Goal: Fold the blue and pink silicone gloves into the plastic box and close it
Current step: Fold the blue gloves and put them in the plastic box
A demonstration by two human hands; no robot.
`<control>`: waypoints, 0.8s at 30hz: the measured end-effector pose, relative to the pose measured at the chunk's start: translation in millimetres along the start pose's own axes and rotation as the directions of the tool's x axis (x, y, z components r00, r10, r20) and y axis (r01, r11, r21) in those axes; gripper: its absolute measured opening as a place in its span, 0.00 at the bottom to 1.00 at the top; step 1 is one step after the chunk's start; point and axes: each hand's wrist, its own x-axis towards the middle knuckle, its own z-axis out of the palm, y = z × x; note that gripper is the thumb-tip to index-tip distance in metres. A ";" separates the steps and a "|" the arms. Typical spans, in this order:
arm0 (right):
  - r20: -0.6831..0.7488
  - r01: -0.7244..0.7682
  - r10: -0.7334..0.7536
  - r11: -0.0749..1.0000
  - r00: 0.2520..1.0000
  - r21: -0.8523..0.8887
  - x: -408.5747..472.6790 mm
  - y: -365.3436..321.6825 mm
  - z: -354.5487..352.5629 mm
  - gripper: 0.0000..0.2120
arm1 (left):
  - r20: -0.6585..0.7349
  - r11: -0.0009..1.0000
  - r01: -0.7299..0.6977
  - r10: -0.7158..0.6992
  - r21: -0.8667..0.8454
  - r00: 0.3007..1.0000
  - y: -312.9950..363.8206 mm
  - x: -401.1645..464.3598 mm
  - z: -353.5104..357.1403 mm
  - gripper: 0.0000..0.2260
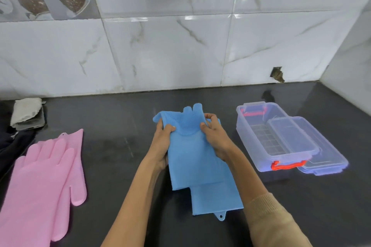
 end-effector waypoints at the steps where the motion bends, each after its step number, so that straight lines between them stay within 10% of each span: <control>1: -0.021 -0.001 0.001 1.000 1.000 -0.010 0.2 -1.8 -10.9 0.08 | 0.026 1.000 0.003 -0.003 0.008 1.000 -1.6 3.3 8.0 0.18; 10: -0.200 -0.167 0.122 0.961 0.972 -0.223 -20.4 41.4 -62.4 0.09 | 0.029 0.946 0.130 -0.145 0.297 0.989 -60.7 14.3 27.8 0.16; 18: -0.413 -0.195 -0.027 0.852 0.910 -0.486 -30.1 38.4 -60.6 0.12 | -0.265 0.705 0.004 0.262 0.710 0.928 -72.1 0.3 25.3 0.06; 24: -0.322 -0.271 0.161 0.903 0.933 -0.333 -32.0 41.8 -68.8 0.07 | -0.286 0.563 0.016 0.395 0.826 0.873 -74.3 -2.8 22.4 0.10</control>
